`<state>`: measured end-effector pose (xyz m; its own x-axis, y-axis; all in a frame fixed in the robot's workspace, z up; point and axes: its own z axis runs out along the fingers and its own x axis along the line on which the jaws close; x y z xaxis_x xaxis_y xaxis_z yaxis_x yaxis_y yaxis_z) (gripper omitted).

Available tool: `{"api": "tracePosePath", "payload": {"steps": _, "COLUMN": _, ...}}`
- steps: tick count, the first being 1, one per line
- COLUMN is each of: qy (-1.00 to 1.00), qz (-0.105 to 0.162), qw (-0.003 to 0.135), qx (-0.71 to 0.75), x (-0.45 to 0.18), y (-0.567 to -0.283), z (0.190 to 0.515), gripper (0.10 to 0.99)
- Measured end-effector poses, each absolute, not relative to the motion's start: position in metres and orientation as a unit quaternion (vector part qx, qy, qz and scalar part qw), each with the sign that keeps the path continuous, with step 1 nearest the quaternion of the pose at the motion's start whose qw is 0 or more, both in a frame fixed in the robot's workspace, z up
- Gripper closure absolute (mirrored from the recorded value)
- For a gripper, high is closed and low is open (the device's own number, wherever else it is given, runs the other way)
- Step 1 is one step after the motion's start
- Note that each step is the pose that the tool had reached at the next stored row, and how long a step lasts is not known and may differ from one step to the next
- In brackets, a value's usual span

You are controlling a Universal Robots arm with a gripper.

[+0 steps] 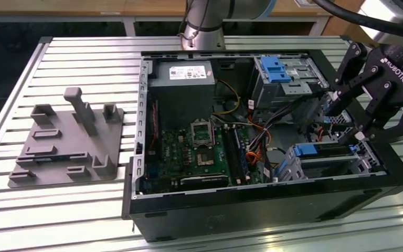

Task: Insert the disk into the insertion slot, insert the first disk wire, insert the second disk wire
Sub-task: 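Insert the first disk wire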

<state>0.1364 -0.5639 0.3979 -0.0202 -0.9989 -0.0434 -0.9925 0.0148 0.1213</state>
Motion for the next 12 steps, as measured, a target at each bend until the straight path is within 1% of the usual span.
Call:
{"api": "tracePosePath", "payload": {"steps": 9, "qy": -0.712, "qz": -0.058, "qw": 0.028, "qx": 0.699, "x": 0.1364, "y": -0.5631, "z": 0.3977, "gripper": 0.529}}
{"api": "tracePosePath", "payload": {"steps": 10, "qy": -0.712, "qz": -0.057, "qw": 0.027, "qx": 0.699, "x": 0.1365, "y": -0.5632, "z": 0.3975, "gripper": 0.529}}
{"api": "tracePosePath", "payload": {"steps": 12, "qy": -0.712, "qz": -0.046, "qw": 0.016, "qx": 0.7, "x": 0.1365, "y": -0.5631, "z": 0.3975, "gripper": 0.529}}
